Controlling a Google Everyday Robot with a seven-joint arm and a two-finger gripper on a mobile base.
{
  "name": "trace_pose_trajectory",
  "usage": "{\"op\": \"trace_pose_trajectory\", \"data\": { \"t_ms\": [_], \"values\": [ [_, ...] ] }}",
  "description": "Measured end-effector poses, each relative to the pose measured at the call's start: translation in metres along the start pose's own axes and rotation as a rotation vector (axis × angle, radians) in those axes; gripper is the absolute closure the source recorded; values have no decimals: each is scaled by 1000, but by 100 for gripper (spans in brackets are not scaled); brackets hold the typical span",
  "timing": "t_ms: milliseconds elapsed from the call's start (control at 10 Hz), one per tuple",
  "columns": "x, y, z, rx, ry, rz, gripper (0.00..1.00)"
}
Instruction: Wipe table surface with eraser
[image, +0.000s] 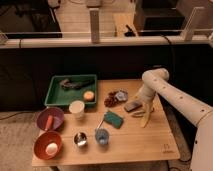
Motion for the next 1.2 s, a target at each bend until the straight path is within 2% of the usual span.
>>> {"op": "trace_pose_trajectory", "data": {
  "t_ms": [400, 700, 1200],
  "values": [
    [15, -10, -6, 40, -17, 17, 20],
    [24, -29, -7, 52, -7, 17, 20],
    [29, -41, 6, 45, 17, 32, 20]
  ]
}}
